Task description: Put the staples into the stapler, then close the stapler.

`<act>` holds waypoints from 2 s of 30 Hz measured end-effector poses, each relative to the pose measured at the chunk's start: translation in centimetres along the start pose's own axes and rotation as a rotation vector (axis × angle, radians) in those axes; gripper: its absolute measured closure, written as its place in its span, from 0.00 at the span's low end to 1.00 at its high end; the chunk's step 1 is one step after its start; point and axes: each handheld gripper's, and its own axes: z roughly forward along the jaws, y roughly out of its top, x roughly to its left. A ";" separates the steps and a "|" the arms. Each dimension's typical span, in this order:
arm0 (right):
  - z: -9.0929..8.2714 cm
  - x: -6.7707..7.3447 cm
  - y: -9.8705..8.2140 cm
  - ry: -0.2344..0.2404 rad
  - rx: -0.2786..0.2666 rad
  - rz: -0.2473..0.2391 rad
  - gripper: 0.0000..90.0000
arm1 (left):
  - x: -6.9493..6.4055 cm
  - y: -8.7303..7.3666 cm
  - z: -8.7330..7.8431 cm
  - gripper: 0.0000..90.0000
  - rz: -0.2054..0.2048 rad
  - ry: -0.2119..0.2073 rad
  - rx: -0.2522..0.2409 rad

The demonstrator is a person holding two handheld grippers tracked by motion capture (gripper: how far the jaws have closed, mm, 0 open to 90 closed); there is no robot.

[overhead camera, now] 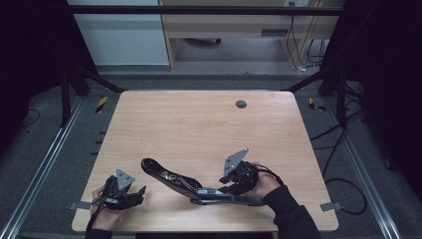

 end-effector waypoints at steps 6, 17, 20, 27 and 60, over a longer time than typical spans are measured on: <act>-1.0 0.1 -1.0 -0.104 -0.081 0.105 0.65 | -0.1 0.0 -0.1 0.31 -0.001 0.000 -0.004; -3.0 0.6 -3.5 -0.337 -0.249 0.276 0.57 | 0.0 0.1 -0.4 0.31 -0.019 -0.005 -0.023; -3.3 0.6 -4.1 -0.376 -0.253 0.300 0.56 | 0.0 0.1 -0.7 0.31 -0.024 -0.007 -0.038; -3.9 0.8 -5.4 -0.451 -0.283 0.348 0.55 | 0.1 0.2 -1.2 0.31 -0.049 -0.018 -0.075; -5.1 2.5 -12.9 -0.596 -0.283 0.525 0.50 | -0.1 1.7 -6.6 0.32 -0.206 -0.077 -0.391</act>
